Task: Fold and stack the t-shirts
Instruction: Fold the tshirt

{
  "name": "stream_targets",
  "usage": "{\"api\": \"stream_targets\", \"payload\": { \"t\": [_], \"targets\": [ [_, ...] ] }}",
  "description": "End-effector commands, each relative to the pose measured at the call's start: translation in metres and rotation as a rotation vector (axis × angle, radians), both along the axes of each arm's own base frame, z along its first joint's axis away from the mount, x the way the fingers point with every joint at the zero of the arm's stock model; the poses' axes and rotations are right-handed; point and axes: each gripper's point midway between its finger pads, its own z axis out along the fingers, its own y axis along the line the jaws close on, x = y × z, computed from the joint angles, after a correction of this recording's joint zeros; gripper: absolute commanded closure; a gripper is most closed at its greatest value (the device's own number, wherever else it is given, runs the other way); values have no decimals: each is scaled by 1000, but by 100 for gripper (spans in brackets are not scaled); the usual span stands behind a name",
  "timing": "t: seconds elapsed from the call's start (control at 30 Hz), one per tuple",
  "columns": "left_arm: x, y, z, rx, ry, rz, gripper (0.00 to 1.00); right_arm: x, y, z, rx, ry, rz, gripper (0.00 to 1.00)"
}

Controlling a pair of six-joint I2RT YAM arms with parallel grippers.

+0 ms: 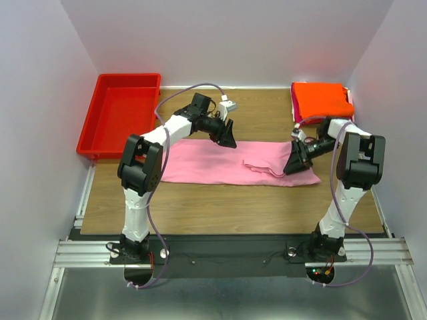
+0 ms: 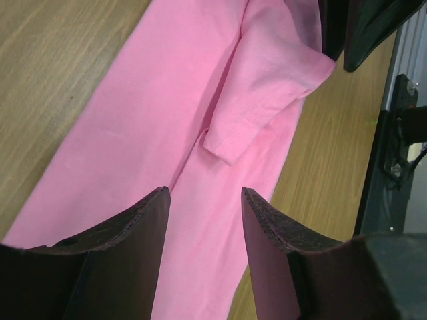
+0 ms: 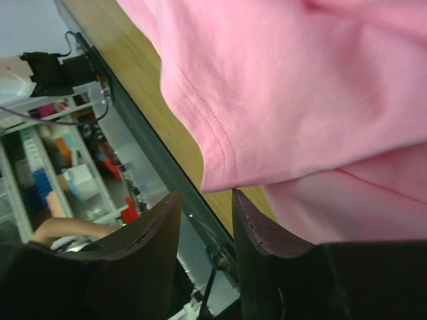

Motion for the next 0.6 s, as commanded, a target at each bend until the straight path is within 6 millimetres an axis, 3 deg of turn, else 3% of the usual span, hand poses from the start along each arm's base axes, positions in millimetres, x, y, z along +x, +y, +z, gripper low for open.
{"api": "stream_targets", "payload": {
  "t": [0.0, 0.13, 0.27, 0.4, 0.57],
  "targets": [
    [1, 3, 25, -5, -134, -43, 43, 37, -20, 38, -51, -214, 24, 56],
    [2, 4, 28, 1, -152, -45, 43, 67, -36, 52, -114, -310, 5, 60],
    [3, 9, 19, 37, -160, -29, 45, 96, -54, 37, -243, -353, -49, 64],
    [-3, 17, 5, 75, -144, -23, 45, 109, -69, 25, -346, -359, -75, 65],
    [-8, 25, -13, 118, -119, -22, 45, 116, -69, 13, -389, -354, -71, 63]
  ]
}}
